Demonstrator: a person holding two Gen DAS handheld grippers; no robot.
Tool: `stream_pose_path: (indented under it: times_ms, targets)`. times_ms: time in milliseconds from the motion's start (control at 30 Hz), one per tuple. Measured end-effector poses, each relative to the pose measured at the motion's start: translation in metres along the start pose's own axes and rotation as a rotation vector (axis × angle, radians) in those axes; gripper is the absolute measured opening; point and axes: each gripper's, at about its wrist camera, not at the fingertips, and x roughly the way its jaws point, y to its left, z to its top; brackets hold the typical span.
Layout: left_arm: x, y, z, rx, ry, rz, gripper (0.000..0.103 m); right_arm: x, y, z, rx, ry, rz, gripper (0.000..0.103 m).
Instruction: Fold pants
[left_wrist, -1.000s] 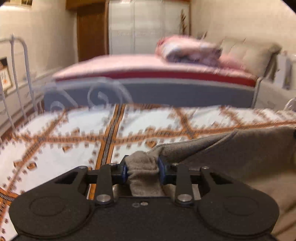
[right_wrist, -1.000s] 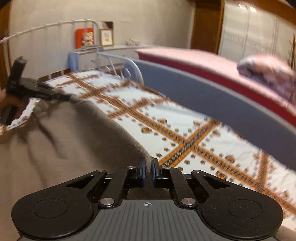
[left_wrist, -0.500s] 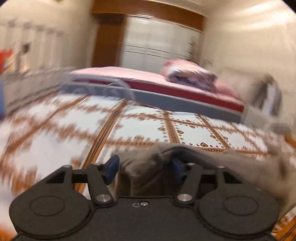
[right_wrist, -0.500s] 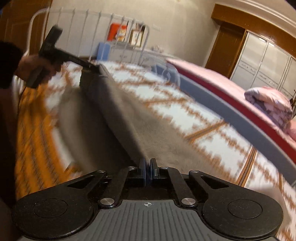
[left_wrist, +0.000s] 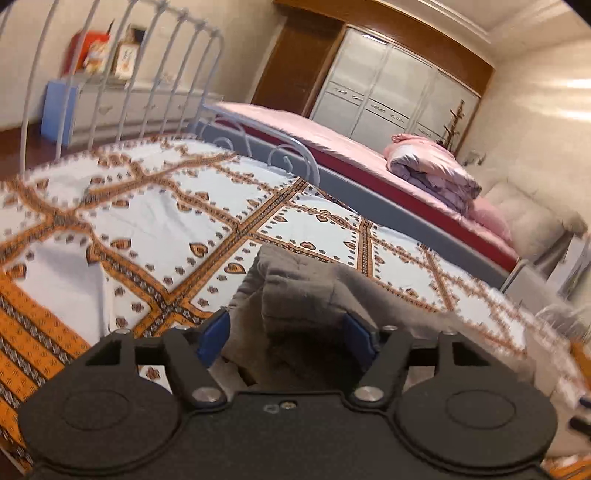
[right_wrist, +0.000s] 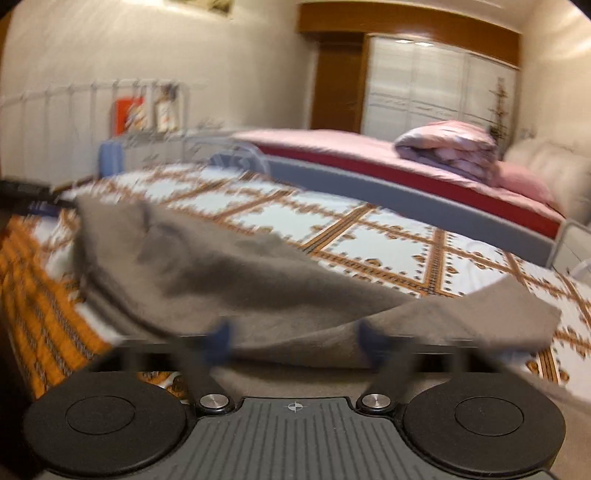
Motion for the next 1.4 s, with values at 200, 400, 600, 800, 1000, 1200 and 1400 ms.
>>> stream_pose_path:
  times_ms: [200,400,600,800,1000,1200,1400]
  targets:
    - [0.026,0.001,0.009,-0.127,0.113,-0.094,0.056,0.023,-0.017,0.010,0.223,0.064,0.028,0.077]
    - [0.056,0.002,0.011,-0.175,0.160,-0.108,0.050,0.062,-0.054,0.013,0.586,0.212,0.018,0.073]
    - [0.068,0.001,0.006,-0.165,0.169,-0.123,0.014,0.088,-0.086,-0.001,0.798,0.282,0.009,0.015]
    - [0.035,0.013,0.013,-0.056,-0.010,-0.238,0.013,0.029,-0.082,0.013,0.668,0.039,0.056,0.009]
    - [0.063,0.024,-0.023,0.035,0.165,-0.102,0.014,0.041,-0.079,-0.049,0.673,0.181,0.063,0.009]
    - [0.045,0.004,-0.003,0.082,0.011,-0.153,0.013,0.021,-0.083,-0.040,0.648,0.113,0.071,0.009]
    - [0.072,0.006,0.001,0.072,0.067,-0.105,0.013,0.001,-0.075,-0.027,0.623,-0.061,0.062,0.009]
